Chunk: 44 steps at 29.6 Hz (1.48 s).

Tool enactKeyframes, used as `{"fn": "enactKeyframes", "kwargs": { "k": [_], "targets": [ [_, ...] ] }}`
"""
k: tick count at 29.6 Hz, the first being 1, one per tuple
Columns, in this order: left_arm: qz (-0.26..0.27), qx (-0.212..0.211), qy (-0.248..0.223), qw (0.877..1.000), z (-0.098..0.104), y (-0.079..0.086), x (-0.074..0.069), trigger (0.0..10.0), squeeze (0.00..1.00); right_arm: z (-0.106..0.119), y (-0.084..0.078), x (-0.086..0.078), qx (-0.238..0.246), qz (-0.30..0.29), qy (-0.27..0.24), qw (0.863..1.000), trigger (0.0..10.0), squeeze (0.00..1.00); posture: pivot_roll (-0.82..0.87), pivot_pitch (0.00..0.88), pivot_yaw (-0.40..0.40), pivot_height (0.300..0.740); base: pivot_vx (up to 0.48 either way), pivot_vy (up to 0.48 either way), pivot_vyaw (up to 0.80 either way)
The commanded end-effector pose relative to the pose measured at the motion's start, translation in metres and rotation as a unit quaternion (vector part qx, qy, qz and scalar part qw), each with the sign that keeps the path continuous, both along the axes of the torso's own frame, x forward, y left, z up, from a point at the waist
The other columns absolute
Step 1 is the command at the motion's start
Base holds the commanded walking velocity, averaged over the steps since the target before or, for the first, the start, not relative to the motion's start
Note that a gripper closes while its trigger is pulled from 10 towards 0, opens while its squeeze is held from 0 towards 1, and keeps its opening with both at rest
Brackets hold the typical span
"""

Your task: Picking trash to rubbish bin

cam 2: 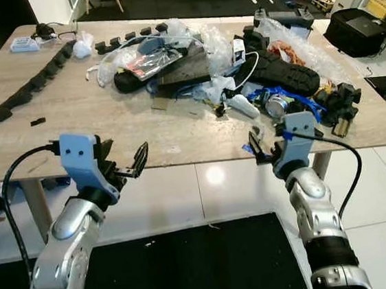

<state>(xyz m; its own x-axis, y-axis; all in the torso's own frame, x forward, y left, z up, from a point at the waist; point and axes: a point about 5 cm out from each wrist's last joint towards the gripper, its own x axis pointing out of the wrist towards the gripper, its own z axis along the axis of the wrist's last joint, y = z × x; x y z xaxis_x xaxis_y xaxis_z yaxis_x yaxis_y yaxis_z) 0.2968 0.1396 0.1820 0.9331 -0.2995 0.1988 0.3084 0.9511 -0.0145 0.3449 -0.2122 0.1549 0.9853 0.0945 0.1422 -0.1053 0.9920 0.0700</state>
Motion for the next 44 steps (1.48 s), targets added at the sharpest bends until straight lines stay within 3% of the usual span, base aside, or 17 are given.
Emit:
{"fn": "enactKeyframes", "kwargs": {
  "k": [1, 4, 5, 14, 16, 25, 26, 27, 28, 32, 35, 41, 44],
  "targets": [
    [-0.036, 0.008, 0.002, 0.999, -0.005, -0.008, 0.003, 10.0, 0.0, -0.007, -0.002, 0.002, 0.015, 0.004, 0.013, 1.0, 10.0, 1.0, 0.01, 0.177, -0.068, 0.74, 0.0, 0.0, 0.0],
    [-0.048, 0.003, 0.002, 0.999, -0.005, -0.01, 0.005, 10.0, 0.0, -0.006, -0.001, 0.004, 0.01, 0.009, 0.014, 1.0, 10.0, 1.0, 0.01, 0.182, -0.065, 0.74, 0.0, 0.0, 0.0],
    [-0.07, 0.0, -0.002, 0.998, -0.003, -0.013, 0.008, 10.0, 0.0, -0.004, -0.001, 0.008, -0.004, 0.005, 0.016, 1.0, 10.0, 0.0, 0.01, 0.195, -0.057, 0.74, 0.0, 0.0, 0.0],
    [-0.163, -0.011, -0.017, 0.986, 0.01, -0.031, 0.011, 10.0, 0.0, -0.003, -0.02, 0.02, -0.051, -0.061, 0.046, 0.996, 10.0, 0.0, 0.01, 0.232, -0.044, 0.74, 0.0, 0.0, 0.0],
    [-0.166, -0.009, -0.021, 0.986, 0.011, -0.033, 0.014, 10.0, 0.0, 0.0, -0.023, 0.022, -0.058, -0.063, 0.042, 0.995, 10.0, 1.0, 0.01, 0.24, -0.041, 0.74, 0.0, 0.0, 0.0],
    [-0.18, 0.002, -0.026, 0.983, 0.011, -0.034, 0.015, 10.0, 0.0, -0.002, -0.025, 0.025, -0.07, -0.065, 0.054, 0.994, 10.0, 1.0, 0.01, 0.256, -0.044, 0.74, 0.0, 0.0, 0.0],
    [-0.182, 0.006, -0.028, 0.983, 0.011, -0.034, 0.015, 10.0, 0.0, -0.004, -0.024, 0.025, -0.065, -0.06, 0.056, 0.994, 10.0, 0.14, 0.02, 0.262, -0.046, 0.74, 0.0, 0.0, 0.0],
    [-0.182, 0.006, -0.028, 0.983, 0.011, -0.034, 0.015, 10.0, 0.0, -0.004, -0.024, 0.025, -0.065, -0.06, 0.056, 0.994, 10.0, 0.14, 0.02, 0.262, -0.046, 0.74, 0.0, 0.0, 0.0],
    [-0.183, 0.007, -0.03, 0.983, 0.011, -0.035, 0.015, 10.0, 0.0, -0.004, -0.023, 0.026, -0.048, -0.052, 0.053, 0.996, 10.0, 0.0, 0.02, 0.262, -0.046, 0.74, 0.0, 0.0, 0.0],
    [-0.184, 0.01, -0.036, 0.982, 0.013, -0.036, 0.015, 10.0, 0.0, -0.001, -0.022, 0.029, -0.014, -0.044, 0.043, 0.998, 10.0, 0.0, 0.02, 0.268, -0.045, 0.74, 0.0, 0.0, 0.0],
    [-0.185, 0.013, -0.038, 0.982, 0.013, -0.036, 0.016, 10.0, 0.0, -0.001, -0.022, 0.03, -0.016, -0.043, 0.045, 0.998, 10.0, 0.0, 0.02, 0.268, -0.045, 0.74, 0.0, 0.0, 0.0],
    [-0.19, 0.023, -0.039, 0.981, 0.011, -0.038, 0.016, 10.0, 0.0, -0.013, -0.015, 0.032, -0.028, -0.03, 0.093, 0.995, 10.0, 0.0, 0.02, 0.266, -0.047, 0.74, 0.0, 0.0, 0.0],
    [-0.192, 0.025, -0.039, 0.98, 0.011, -0.04, 0.016, 10.0, 0.0, -0.018, -0.012, 0.032, -0.009, -0.02, 0.11, 0.994, 10.0, 0.0, 0.02, 0.264, -0.048, 0.74, 0.0, 0.0, 0.0]
  ]
}}
